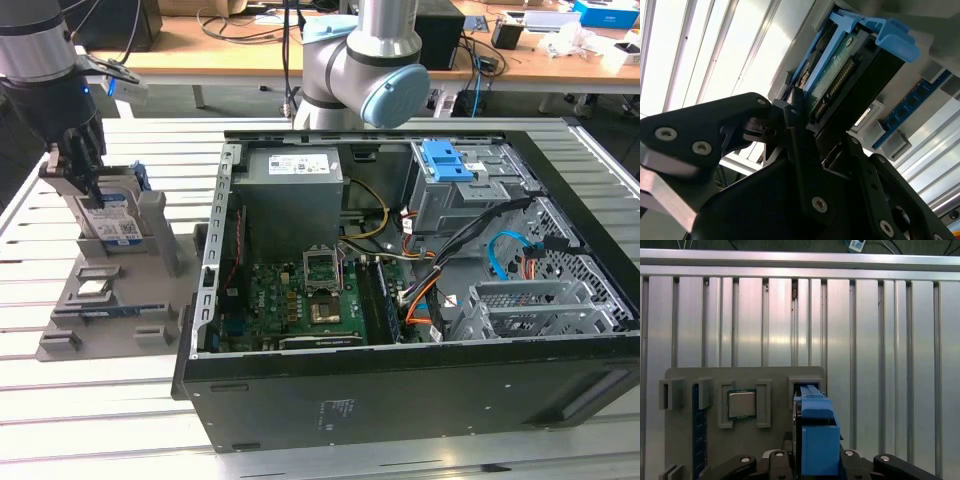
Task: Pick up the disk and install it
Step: 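Pick up the disk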
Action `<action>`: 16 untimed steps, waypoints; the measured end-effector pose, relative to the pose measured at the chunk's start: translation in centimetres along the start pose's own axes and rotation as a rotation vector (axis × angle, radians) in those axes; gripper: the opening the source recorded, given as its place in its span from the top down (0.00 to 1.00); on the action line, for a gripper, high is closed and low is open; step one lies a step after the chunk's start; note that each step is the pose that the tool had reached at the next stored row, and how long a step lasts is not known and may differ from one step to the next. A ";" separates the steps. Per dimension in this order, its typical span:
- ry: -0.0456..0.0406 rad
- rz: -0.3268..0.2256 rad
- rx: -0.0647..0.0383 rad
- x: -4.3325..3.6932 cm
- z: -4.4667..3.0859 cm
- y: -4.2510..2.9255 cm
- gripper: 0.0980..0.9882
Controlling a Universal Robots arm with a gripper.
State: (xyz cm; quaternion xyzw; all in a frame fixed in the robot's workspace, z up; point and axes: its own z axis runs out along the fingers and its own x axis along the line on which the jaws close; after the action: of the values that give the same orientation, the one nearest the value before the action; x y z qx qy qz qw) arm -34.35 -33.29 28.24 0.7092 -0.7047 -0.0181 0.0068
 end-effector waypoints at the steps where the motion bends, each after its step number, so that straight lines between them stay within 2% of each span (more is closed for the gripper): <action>1: 0.0000 0.000 0.000 0.00 0.00 0.00 0.70; 16: -0.0001 0.000 0.000 0.00 0.01 0.00 0.70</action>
State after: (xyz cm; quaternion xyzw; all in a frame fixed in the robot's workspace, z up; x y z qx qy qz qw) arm -34.34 -33.29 28.23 0.7092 -0.7047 -0.0180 0.0067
